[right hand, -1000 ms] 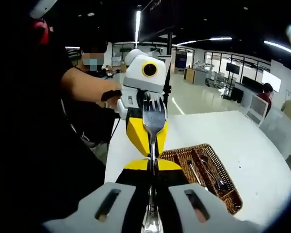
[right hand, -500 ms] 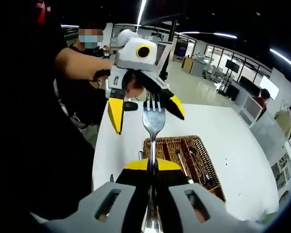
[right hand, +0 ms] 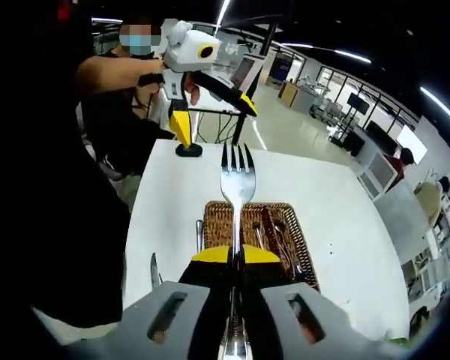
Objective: Arrange the knives, forks, and spoons in their matching storage slots by inserting each utensil handle-first until every utensil is classified and aligned in the correct compartment
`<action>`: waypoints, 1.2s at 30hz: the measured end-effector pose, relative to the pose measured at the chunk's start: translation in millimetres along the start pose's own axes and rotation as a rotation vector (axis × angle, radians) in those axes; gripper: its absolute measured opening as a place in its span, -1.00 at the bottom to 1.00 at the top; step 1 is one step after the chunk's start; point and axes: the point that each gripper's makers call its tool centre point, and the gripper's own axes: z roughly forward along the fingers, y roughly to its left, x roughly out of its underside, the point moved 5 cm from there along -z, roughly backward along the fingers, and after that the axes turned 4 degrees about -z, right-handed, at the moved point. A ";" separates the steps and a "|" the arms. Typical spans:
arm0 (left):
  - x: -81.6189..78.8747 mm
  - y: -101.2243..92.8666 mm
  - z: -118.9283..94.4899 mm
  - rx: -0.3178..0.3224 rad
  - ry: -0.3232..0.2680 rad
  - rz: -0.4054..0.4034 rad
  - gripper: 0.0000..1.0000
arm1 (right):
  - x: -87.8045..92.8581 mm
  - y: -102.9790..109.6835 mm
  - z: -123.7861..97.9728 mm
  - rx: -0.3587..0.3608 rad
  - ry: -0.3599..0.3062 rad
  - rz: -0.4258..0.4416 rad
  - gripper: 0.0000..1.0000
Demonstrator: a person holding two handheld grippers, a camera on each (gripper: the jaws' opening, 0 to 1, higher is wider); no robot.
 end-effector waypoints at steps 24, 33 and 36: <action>30.2 14.0 -18.2 -0.037 0.206 -0.035 1.00 | -3.2 -33.3 9.1 -0.005 0.062 -0.130 -0.99; 27.1 17.4 -24.5 -0.041 0.199 -0.030 1.00 | -6.8 -35.7 11.2 -0.010 0.071 -0.154 -1.00; 27.4 18.0 -26.1 -0.041 0.201 -0.016 1.00 | -8.5 -37.9 13.1 -0.013 0.073 -0.160 -0.99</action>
